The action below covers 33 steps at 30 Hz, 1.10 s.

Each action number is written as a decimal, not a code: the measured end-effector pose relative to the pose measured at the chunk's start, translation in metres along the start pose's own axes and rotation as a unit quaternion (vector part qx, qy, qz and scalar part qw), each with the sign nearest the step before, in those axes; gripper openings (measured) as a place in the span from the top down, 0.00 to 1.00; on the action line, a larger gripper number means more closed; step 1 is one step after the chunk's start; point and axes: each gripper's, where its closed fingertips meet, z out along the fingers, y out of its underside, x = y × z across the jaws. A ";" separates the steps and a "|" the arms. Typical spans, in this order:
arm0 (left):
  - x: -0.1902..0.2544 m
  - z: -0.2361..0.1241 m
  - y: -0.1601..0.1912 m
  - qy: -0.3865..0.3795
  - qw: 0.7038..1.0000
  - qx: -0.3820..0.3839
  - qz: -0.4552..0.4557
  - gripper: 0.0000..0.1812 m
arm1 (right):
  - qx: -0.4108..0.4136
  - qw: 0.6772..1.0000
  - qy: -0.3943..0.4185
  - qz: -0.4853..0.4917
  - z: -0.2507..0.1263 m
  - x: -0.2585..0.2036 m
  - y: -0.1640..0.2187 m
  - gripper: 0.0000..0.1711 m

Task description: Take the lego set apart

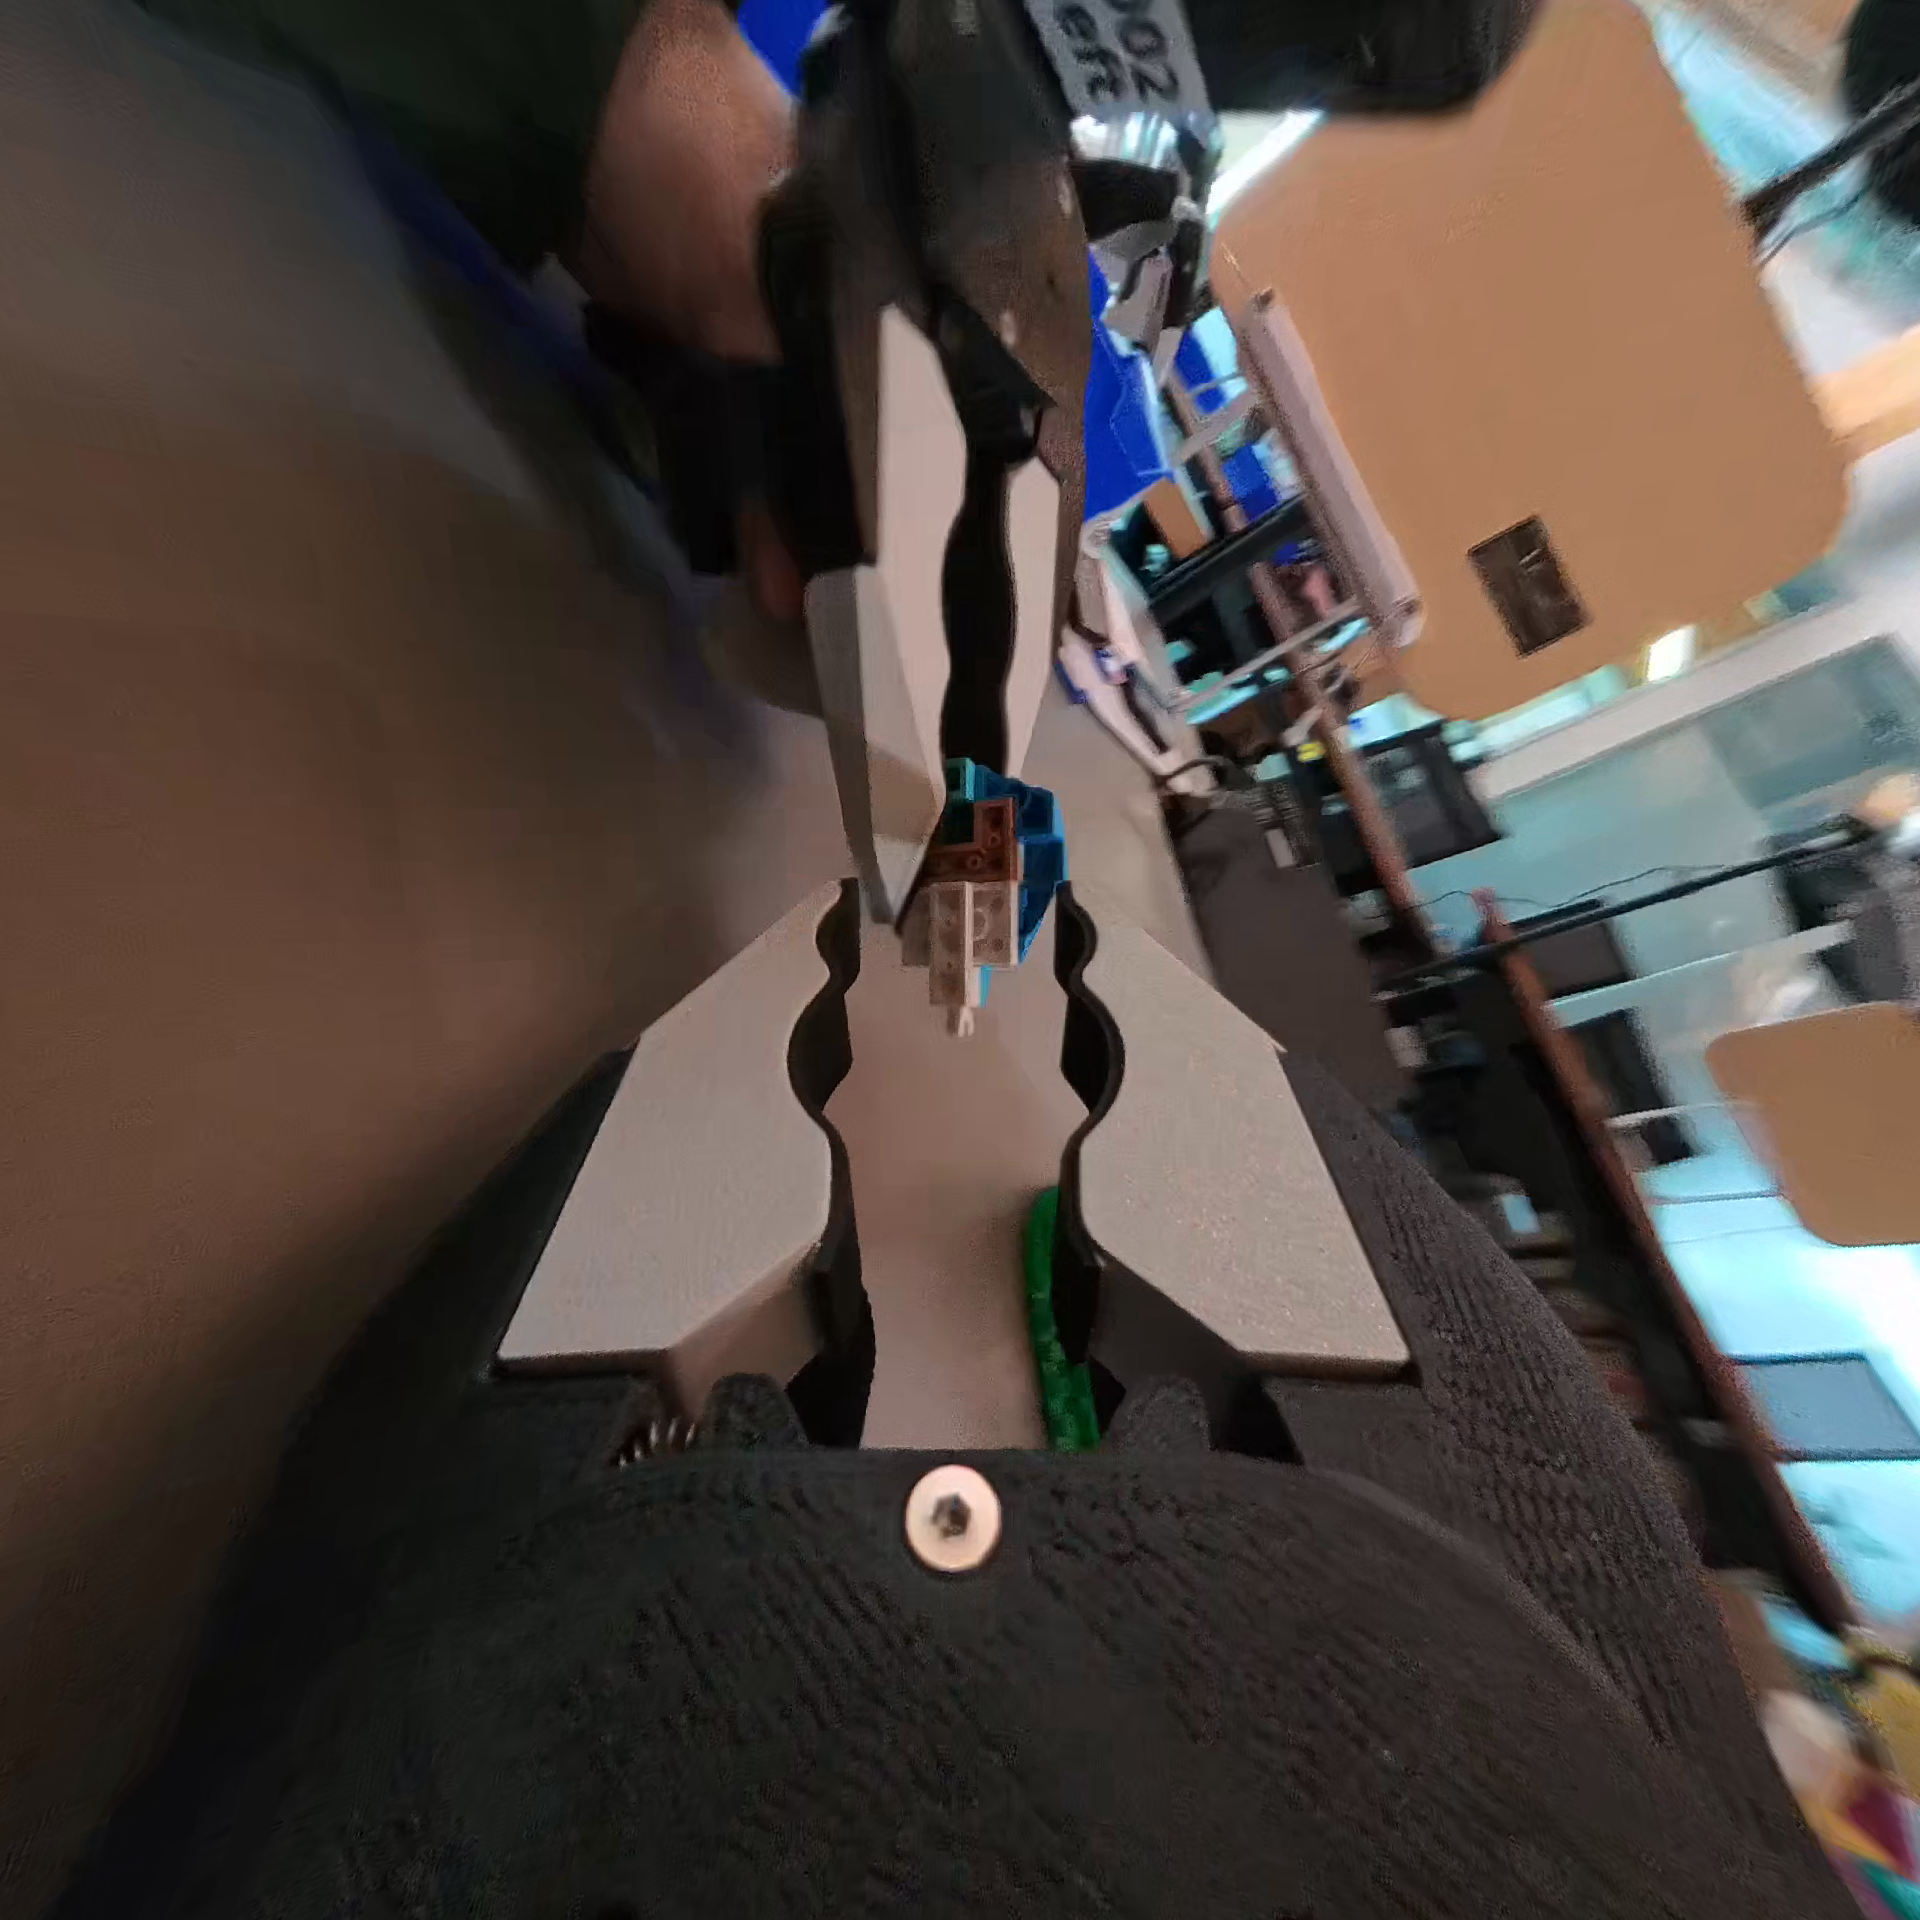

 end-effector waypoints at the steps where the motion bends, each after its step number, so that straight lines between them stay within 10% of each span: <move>1: -0.009 -0.001 0.007 -0.041 0.997 -0.019 0.060 0.93 | 0.003 0.999 -0.017 0.035 -0.002 -0.002 0.000 0.79; 10: -0.002 0.005 0.017 -0.077 0.949 -0.044 0.303 0.93 | -0.046 0.991 -0.081 0.096 -0.002 -0.020 0.018 0.91; 33: 0.006 0.012 0.019 -0.099 0.900 -0.089 0.416 0.93 | -0.027 0.984 -0.129 0.123 -0.006 -0.026 -0.002 0.97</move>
